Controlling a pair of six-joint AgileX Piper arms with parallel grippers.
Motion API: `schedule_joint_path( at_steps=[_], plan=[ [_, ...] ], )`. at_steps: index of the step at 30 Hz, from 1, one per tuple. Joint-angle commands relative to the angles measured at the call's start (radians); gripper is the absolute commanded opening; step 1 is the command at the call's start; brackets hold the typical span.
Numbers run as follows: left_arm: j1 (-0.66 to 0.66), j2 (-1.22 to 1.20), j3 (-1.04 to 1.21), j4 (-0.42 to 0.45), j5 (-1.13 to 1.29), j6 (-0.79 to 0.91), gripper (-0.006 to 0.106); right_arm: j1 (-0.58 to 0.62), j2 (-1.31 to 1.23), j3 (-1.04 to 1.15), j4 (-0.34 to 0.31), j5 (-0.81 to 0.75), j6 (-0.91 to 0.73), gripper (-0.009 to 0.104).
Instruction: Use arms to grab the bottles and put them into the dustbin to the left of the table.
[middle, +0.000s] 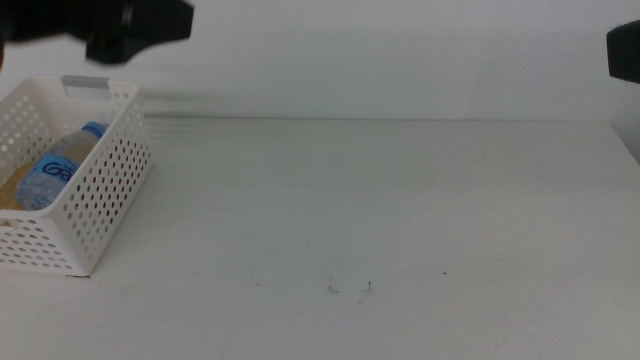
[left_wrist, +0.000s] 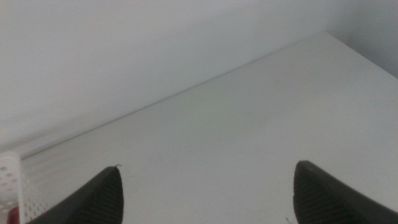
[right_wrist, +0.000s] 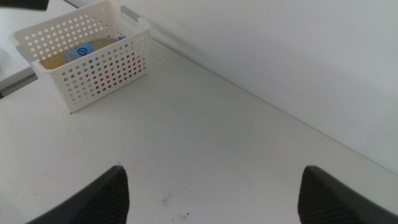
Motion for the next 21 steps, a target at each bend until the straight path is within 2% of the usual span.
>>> schedule_joint_path(
  at_steps=[1,7,21],
  plan=[
    [-0.003,-0.056,0.084,0.005,-0.091,-0.003,0.094,0.002,-0.003,-0.006,-0.002,-0.011,-0.004,0.075],
    [-0.003,-0.151,0.186,0.006,-0.173,-0.009,0.094,0.002,-0.003,-0.006,-0.002,-0.011,-0.004,0.075],
    [-0.003,-0.193,0.190,-0.013,-0.194,-0.011,0.094,0.002,-0.003,-0.006,-0.002,-0.011,-0.004,0.075]
  ],
)
